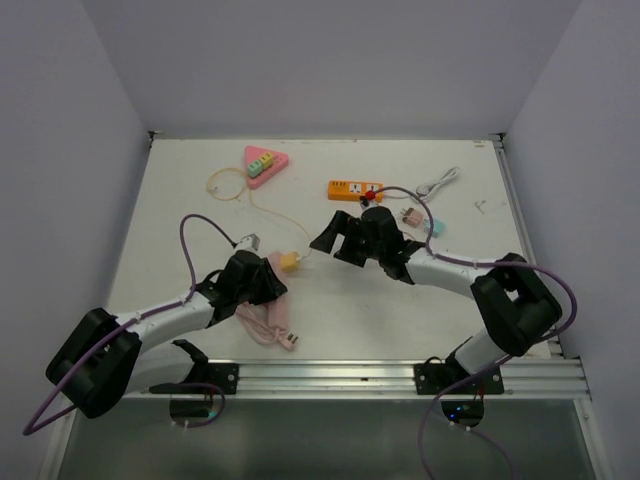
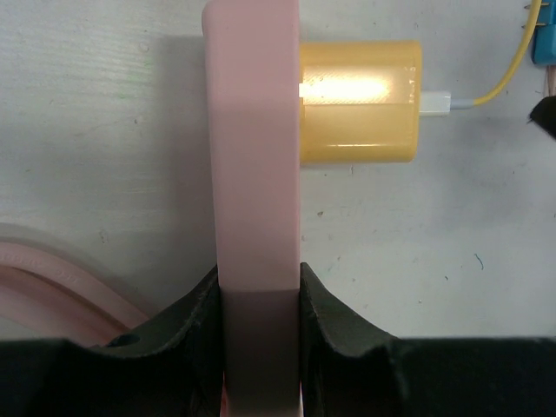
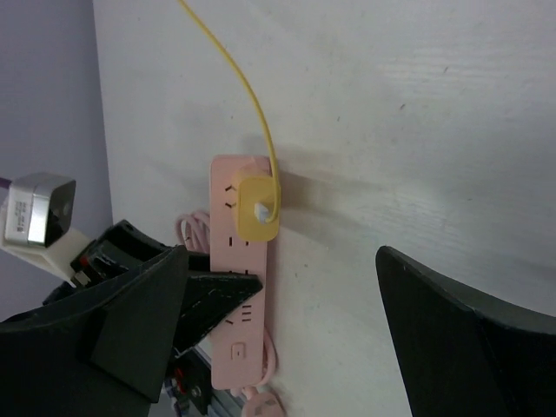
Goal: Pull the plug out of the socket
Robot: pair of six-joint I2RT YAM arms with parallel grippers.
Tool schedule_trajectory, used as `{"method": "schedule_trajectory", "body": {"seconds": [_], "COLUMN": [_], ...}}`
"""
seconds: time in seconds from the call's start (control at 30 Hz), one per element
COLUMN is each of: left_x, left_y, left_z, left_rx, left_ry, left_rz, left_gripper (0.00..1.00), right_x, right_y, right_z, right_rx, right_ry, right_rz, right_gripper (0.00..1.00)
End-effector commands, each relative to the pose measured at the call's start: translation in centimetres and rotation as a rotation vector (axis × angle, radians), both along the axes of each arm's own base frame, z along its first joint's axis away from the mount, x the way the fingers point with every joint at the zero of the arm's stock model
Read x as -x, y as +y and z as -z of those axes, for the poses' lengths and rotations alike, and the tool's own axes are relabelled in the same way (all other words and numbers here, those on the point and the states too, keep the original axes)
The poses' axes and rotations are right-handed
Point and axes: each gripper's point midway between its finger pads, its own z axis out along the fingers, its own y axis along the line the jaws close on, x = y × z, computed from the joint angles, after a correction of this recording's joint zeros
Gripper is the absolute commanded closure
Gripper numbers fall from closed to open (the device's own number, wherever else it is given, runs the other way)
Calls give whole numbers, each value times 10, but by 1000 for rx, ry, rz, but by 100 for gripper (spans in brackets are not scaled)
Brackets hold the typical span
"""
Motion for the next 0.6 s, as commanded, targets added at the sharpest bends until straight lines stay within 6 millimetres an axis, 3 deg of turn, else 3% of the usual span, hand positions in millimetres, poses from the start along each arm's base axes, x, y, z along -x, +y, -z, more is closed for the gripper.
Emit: {"method": "schedule_trajectory", "body": {"seconds": [0.0, 0.27, 0.57], "left_x": [-5, -4, -1], "left_y": [-5, -5, -8], "left_z": [-9, -9, -8], "left_rx": [26, 33, 50], "left_ry": [-58, -57, -43], "left_rz": [31, 25, 40], "left_gripper": [100, 100, 100], "right_x": [-4, 3, 3], "right_y": [37, 78, 99], "right_z": [-19, 5, 18], "right_rx": [-72, -73, -80], "right_ry": [-71, -46, -34], "right_rz": [-21, -79, -129], "right_gripper": [8, 21, 37]}}
